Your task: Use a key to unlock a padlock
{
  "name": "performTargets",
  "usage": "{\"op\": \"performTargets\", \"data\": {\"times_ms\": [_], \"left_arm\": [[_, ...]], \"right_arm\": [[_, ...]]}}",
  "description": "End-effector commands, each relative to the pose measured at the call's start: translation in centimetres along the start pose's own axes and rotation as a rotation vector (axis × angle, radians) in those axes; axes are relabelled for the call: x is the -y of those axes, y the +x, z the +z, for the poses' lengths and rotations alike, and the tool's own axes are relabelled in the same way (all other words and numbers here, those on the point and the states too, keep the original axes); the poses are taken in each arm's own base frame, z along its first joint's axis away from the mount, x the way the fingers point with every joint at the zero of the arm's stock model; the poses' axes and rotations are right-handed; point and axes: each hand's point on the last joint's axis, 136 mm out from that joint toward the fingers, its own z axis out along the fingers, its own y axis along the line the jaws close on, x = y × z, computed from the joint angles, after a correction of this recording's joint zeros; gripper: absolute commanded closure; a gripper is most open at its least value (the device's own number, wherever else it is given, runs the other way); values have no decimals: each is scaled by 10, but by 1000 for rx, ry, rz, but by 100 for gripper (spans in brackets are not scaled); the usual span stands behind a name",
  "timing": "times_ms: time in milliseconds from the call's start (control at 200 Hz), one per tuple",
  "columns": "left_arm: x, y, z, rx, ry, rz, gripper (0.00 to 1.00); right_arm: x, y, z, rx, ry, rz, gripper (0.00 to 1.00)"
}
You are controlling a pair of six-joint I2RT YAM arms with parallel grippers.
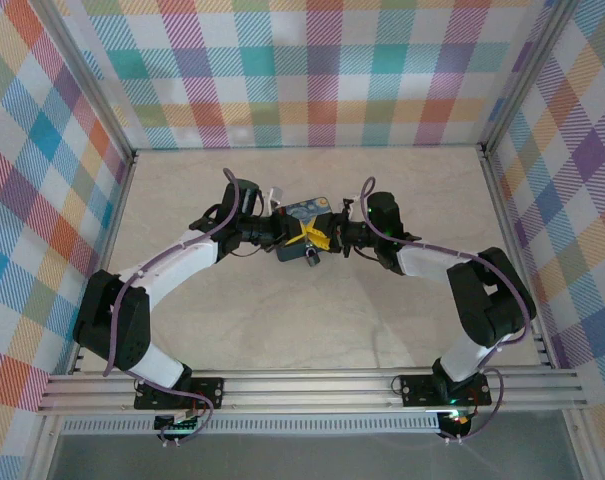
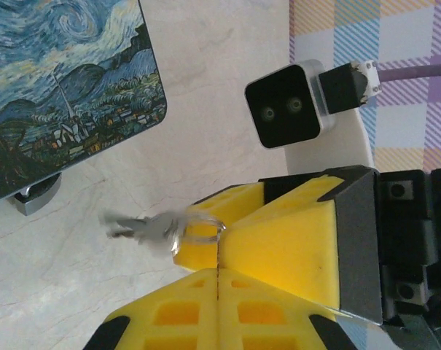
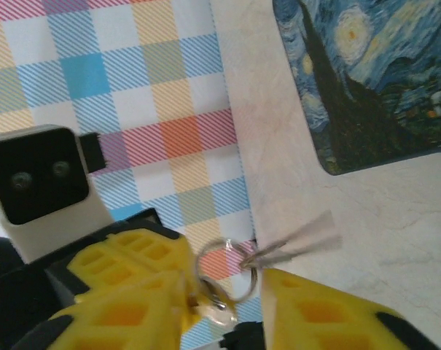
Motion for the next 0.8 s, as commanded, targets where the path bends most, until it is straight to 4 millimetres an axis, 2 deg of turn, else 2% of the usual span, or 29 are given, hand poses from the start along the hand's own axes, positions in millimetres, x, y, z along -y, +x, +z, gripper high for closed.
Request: {"op": "performTargets", "data": {"times_ms": [0, 140, 185, 265, 345, 495, 625, 795], "left_arm": [[7, 8, -6, -86, 5, 110, 100], [-3, 37, -12, -236, -76, 232, 100], [-4, 46, -13, -289, -103, 268, 100], [4, 58, -12, -354, -92, 329, 100], [18, 61, -14, -359, -27, 363, 100], [37, 67, -20, -379, 69, 424, 100], [40, 69, -20, -390, 98, 430, 100], [47, 68, -21, -381, 126, 437, 100]], "right_arm": [[-8, 6, -18, 3, 50, -127, 53], [1, -2, -50, 56, 129, -227, 46], [-2, -1, -55, 51, 131, -290, 46], [-20, 14, -55, -37, 58, -429, 48], [-33, 30, -57, -122, -23, -551, 52], [-42, 54, -64, -215, -115, -731, 51], [-44, 70, -68, -289, -198, -765, 53], [-35, 74, -68, -310, -200, -758, 53]]}}
